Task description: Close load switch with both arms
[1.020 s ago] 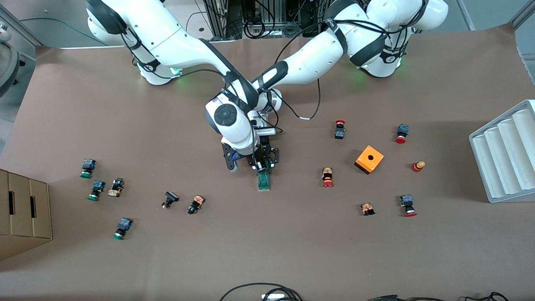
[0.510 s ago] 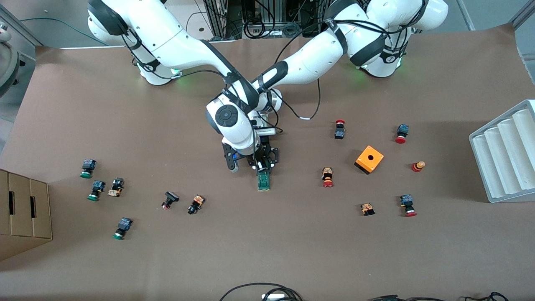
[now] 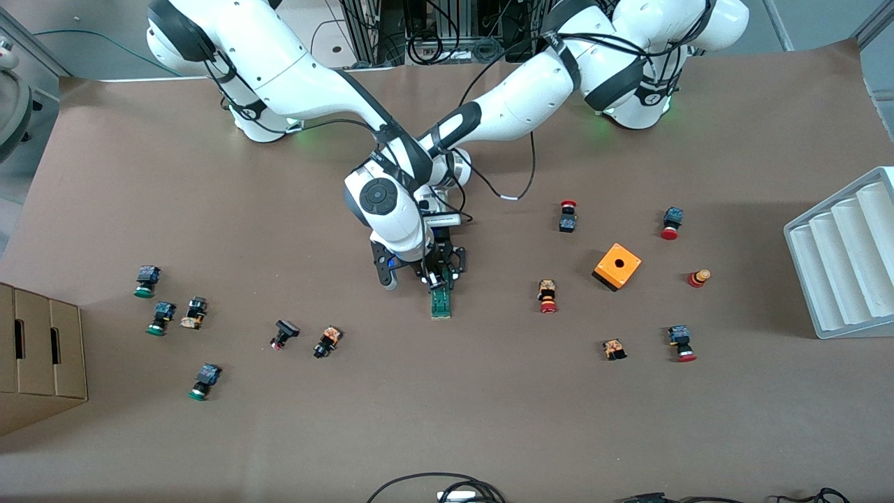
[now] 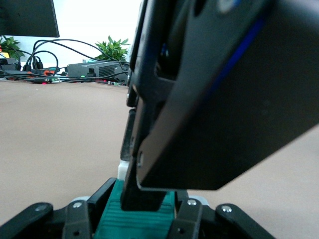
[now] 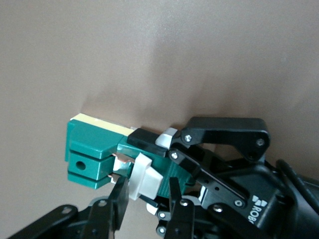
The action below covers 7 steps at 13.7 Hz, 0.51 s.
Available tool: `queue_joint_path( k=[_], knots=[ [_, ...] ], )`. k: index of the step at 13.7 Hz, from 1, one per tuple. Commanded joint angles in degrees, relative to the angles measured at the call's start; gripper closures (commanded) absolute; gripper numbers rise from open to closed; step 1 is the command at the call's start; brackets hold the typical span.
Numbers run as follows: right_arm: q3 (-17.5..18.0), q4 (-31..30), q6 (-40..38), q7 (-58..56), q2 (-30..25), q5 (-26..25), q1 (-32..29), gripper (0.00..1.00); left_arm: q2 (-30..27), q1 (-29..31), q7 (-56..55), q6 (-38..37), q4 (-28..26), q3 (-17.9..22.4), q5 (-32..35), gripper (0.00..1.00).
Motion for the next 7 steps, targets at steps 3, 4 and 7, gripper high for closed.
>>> queue_joint_path(
  k=[3,4,7],
  knots=[
    [-0.68,0.92,1.26,1.49,1.05,-1.58,0.66,0.63,1.96,-1.34,-0.95,-0.12,1.44,0.43,0.7,0.52],
    [-1.12,0.92,1.26,1.49,1.05,-1.58,0.66,0.68,1.96,-1.34,-1.3,-0.12,1.44,0.43,0.7,0.52],
    [-1.74,1.44,1.17,1.4,0.96,-1.5,0.92,0.69,1.96,-1.43,-1.56,-0.12,1.44,0.43,0.79,0.52]
  ],
)
